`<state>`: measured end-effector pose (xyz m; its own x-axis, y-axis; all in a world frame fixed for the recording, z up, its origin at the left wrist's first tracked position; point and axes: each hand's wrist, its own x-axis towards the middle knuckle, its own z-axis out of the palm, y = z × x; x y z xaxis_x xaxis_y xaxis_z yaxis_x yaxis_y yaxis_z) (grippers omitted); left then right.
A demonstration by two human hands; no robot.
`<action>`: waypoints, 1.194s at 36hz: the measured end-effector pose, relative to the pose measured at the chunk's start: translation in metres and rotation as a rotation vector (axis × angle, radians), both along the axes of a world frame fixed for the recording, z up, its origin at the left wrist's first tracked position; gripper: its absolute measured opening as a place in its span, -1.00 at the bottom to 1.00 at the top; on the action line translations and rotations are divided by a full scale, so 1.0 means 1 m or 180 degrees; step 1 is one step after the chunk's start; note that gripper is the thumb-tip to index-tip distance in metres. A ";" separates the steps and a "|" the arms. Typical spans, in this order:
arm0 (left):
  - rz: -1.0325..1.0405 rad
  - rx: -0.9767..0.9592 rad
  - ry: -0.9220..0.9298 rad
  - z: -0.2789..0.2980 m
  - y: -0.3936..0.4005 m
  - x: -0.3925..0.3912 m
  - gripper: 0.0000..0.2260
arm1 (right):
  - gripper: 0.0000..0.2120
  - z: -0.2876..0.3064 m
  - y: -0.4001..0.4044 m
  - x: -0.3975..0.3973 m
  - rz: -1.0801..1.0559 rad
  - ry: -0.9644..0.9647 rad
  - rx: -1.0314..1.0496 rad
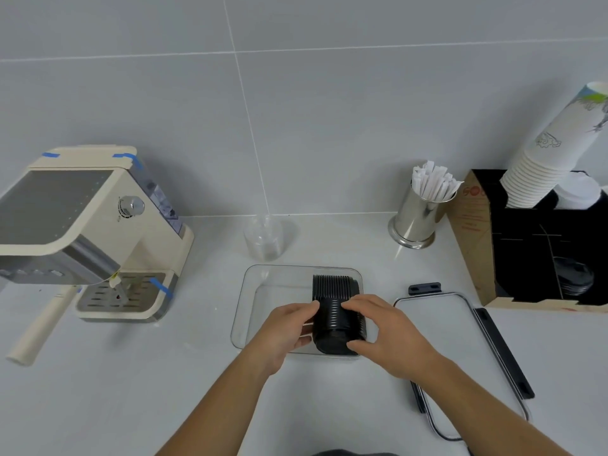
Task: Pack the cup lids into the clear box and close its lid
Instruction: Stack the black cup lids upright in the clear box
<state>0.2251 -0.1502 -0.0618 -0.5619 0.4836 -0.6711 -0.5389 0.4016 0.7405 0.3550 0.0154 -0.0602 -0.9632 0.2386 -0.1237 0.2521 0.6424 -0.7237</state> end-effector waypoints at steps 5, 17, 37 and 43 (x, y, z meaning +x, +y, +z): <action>0.0096 0.0014 -0.0041 0.001 0.000 0.003 -0.76 | -0.44 0.002 -0.007 -0.004 0.0182 0.0059 0.0345; -0.0128 -0.0228 0.0122 -0.003 0.005 0.000 -0.73 | -0.44 -0.002 -0.023 -0.013 0.0505 0.0193 0.1081; -0.0637 -0.0603 0.0252 -0.035 0.019 -0.013 -0.65 | -0.46 -0.013 -0.007 -0.003 0.0309 -0.0546 0.0686; -0.0726 -0.0838 0.0658 -0.040 0.019 -0.015 -0.50 | -0.50 -0.023 -0.002 0.002 0.0190 -0.0673 0.0773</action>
